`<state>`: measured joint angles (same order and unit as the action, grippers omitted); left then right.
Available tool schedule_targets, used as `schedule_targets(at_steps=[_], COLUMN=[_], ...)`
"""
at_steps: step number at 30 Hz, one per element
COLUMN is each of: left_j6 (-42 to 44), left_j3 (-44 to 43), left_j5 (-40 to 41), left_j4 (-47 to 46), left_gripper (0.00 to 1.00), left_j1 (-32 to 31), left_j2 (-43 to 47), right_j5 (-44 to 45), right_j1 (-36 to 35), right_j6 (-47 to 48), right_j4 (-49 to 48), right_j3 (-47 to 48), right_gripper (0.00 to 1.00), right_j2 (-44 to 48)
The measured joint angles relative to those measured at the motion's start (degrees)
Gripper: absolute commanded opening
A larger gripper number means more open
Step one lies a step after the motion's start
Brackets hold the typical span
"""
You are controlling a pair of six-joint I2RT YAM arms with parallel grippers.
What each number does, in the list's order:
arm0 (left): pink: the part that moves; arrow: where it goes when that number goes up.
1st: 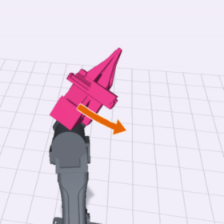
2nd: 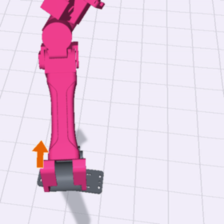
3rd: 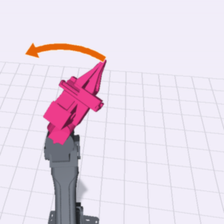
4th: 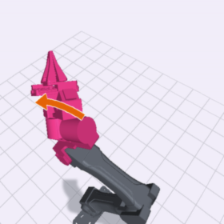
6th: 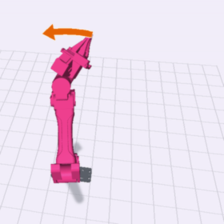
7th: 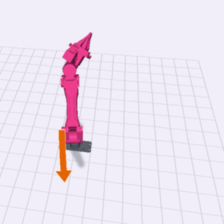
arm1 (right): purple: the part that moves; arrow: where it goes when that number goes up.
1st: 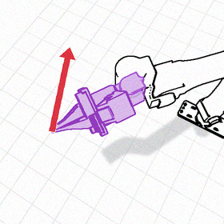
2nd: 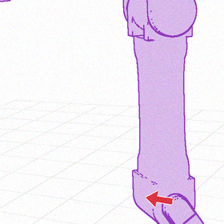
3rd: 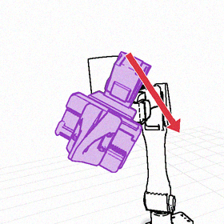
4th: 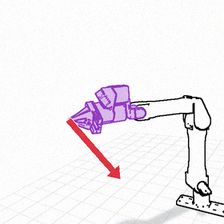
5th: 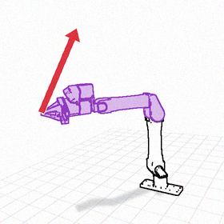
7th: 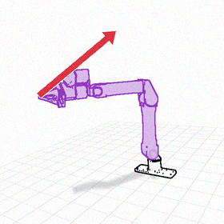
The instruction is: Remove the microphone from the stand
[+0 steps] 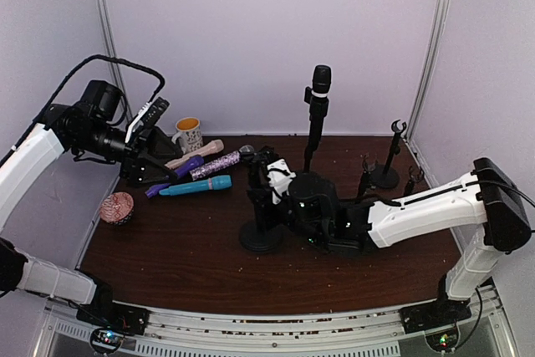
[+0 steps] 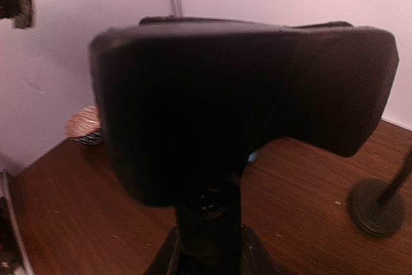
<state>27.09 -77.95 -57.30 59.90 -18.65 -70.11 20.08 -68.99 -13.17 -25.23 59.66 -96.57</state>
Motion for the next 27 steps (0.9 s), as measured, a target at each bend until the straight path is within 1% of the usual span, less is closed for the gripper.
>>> schedule_targets(at_steps=[1, 5, 10, 16, 19, 22, 23, 24, 26, 27], left_j6=[0.04, 0.33, 0.94, 1.88, 2.19, 2.43, 2.51, 2.60, 2.64, 2.64], left_j3=[0.00, 0.00, -0.02, -0.33, -0.70, -1.29, -1.46, -1.53, -1.64, -1.75], left_j5=[0.70, 2.80, 4.70, 6.19, 6.60, 7.17, 7.30, 7.45, 7.87, 8.22], left_j4=[0.02, 0.09, 0.17, 0.22, 0.22, 0.20, 0.22, 0.22, 0.24, 0.26], left_gripper=[0.94, 0.94, 0.94, 0.96, 0.97, 0.97, 0.97, 0.98, 0.98, 0.98], left_j1=[0.37, 1.42, 1.99, 2.43, 2.69, 2.84, 2.86, 2.86, 2.93, 2.99], left_j2=[0.00, 0.00, -0.11, -0.90, -1.22, -1.31, -1.31, -1.31, -1.31, -1.33], right_j5=[3.23, 11.69, 20.13, 24.90, 25.81, 27.08, 27.87, 28.26, 28.83, 29.11], right_j1=[0.92, 5.51, 7.89, 8.55, 8.55, 8.55, 8.55, 8.52, 8.46, 8.20], right_j6=[0.61, 2.27, 3.65, 3.82, 3.45, 2.62, 2.29, 2.19, 1.84, 1.64], right_j4=[-0.81, -4.63, -12.59, -19.47, -20.83, -21.42, -22.18, -22.51, -22.97, -23.02], right_j3=[-4.37, -12.09, -16.96, -17.68, -17.40, -16.63, -16.35, -16.00, -15.47, -15.32], right_gripper=[0.00, 0.00, 0.00, 0.00, 0.00, 0.04, 0.08, 0.19, 0.47, 0.58], right_j2=[1.44, 4.17, 4.55, 0.76, -2.56, -5.64, -6.25, -6.60, -7.34, -7.61])
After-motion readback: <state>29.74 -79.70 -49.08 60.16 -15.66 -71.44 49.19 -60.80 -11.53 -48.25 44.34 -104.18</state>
